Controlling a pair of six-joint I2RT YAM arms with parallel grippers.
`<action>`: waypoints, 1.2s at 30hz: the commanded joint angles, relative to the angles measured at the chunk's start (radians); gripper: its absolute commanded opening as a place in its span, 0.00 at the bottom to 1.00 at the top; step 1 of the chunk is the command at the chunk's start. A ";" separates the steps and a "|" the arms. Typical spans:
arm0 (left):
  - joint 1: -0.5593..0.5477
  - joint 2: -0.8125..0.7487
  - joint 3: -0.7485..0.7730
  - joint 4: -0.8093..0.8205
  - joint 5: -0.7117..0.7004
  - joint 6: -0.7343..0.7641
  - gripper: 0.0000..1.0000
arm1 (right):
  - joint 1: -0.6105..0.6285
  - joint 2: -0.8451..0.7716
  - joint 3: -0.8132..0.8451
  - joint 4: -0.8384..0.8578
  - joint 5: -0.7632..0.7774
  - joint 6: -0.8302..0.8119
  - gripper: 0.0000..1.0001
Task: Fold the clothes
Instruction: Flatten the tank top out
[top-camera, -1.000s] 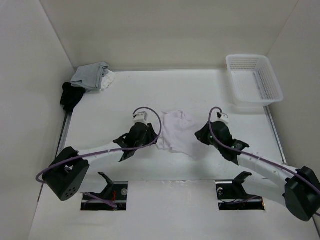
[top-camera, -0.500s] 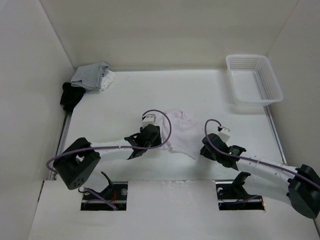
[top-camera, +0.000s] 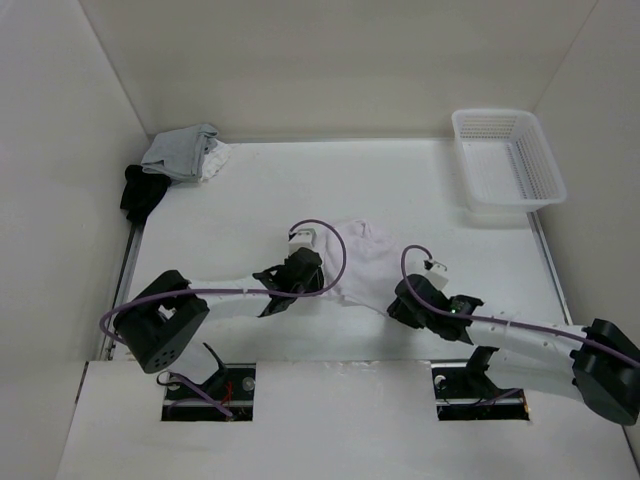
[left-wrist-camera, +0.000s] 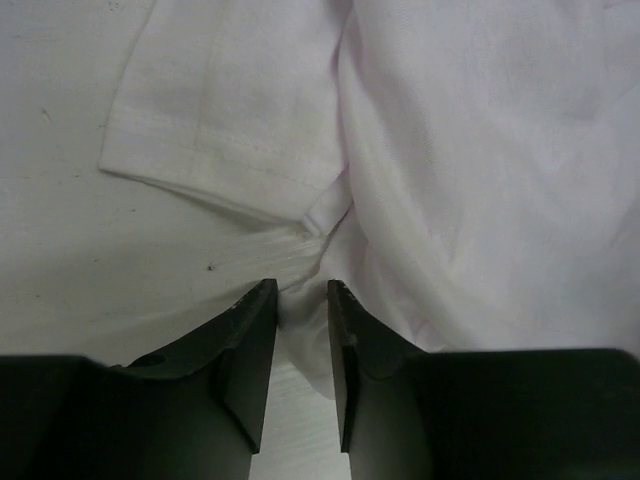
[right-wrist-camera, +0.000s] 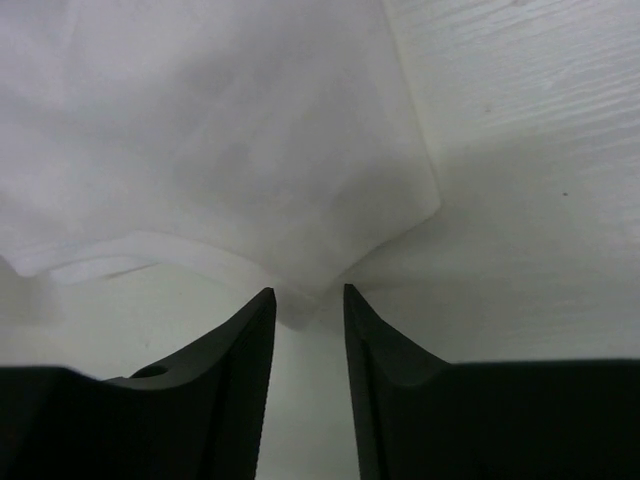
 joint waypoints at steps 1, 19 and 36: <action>0.005 -0.011 0.024 0.056 0.017 0.004 0.20 | -0.034 0.041 -0.015 0.131 -0.046 0.002 0.32; 0.261 -0.719 0.214 -0.160 -0.004 0.033 0.00 | 0.049 -0.370 0.599 -0.150 0.070 -0.422 0.03; 0.309 -0.725 0.579 -0.191 -0.086 0.149 0.01 | 0.154 -0.232 0.788 -0.053 0.001 -0.579 0.04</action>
